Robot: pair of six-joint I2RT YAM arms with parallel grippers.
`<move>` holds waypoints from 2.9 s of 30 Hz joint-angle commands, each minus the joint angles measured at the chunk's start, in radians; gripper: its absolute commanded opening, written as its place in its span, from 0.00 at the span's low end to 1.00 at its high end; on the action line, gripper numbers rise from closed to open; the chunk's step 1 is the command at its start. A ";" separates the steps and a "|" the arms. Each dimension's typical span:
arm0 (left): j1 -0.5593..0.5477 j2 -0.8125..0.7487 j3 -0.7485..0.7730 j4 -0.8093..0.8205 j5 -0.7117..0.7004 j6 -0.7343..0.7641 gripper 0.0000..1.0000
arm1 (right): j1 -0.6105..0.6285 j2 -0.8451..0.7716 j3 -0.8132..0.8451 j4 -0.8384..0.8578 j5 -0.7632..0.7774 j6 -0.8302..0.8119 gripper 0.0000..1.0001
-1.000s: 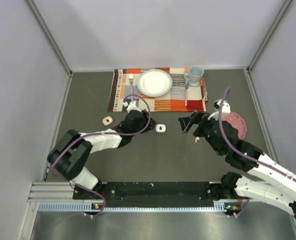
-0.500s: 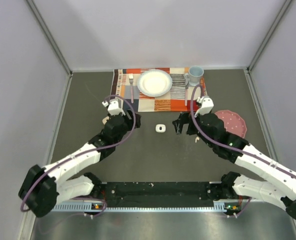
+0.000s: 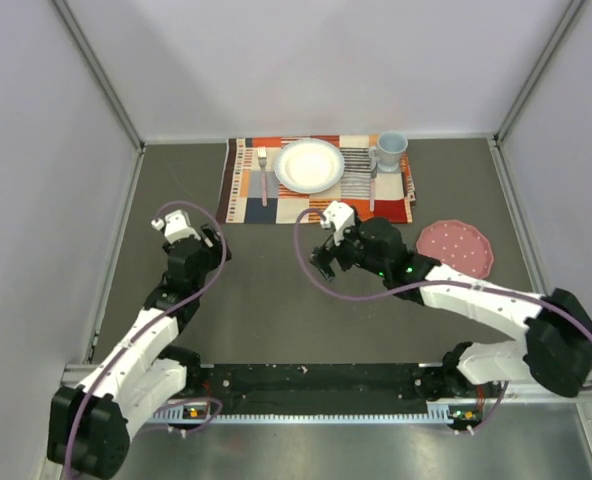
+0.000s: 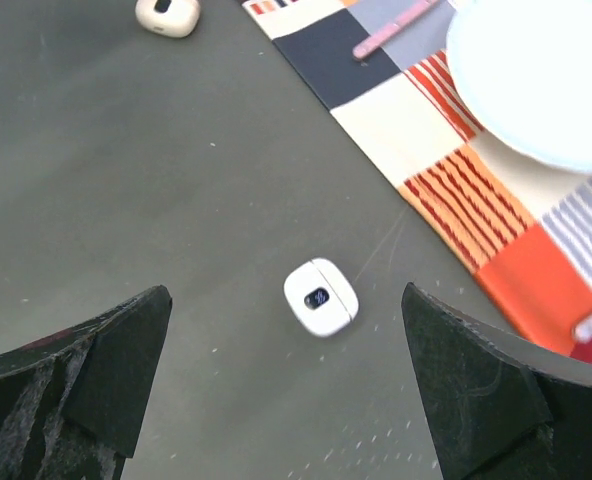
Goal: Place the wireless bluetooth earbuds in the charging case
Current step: Pick up the charging case from the corner of the board.
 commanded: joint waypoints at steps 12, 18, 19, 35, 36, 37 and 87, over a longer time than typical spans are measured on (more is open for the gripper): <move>0.281 -0.067 -0.024 -0.061 0.230 -0.006 0.77 | 0.002 0.610 0.579 -0.065 -0.716 -0.426 0.99; 0.319 -0.088 0.028 -0.164 0.208 -0.014 0.77 | 0.028 0.908 0.945 -0.200 -0.898 -0.391 0.99; 0.332 -0.102 0.033 -0.178 0.204 -0.010 0.77 | 0.032 0.936 0.993 -0.200 -0.897 -0.386 0.99; 0.395 -0.183 0.116 -0.307 0.151 0.052 0.77 | 0.056 1.386 1.583 -0.262 -0.910 -0.145 0.98; 0.395 -0.183 0.119 -0.307 0.151 0.053 0.77 | 0.057 1.390 1.589 -0.263 -0.892 -0.130 0.99; 0.395 -0.182 0.123 -0.309 0.153 0.056 0.77 | 0.057 1.396 1.613 -0.263 -0.878 -0.095 0.99; 0.378 0.495 0.370 -0.177 0.716 0.872 0.80 | -0.024 0.073 0.342 0.110 -0.544 0.063 0.99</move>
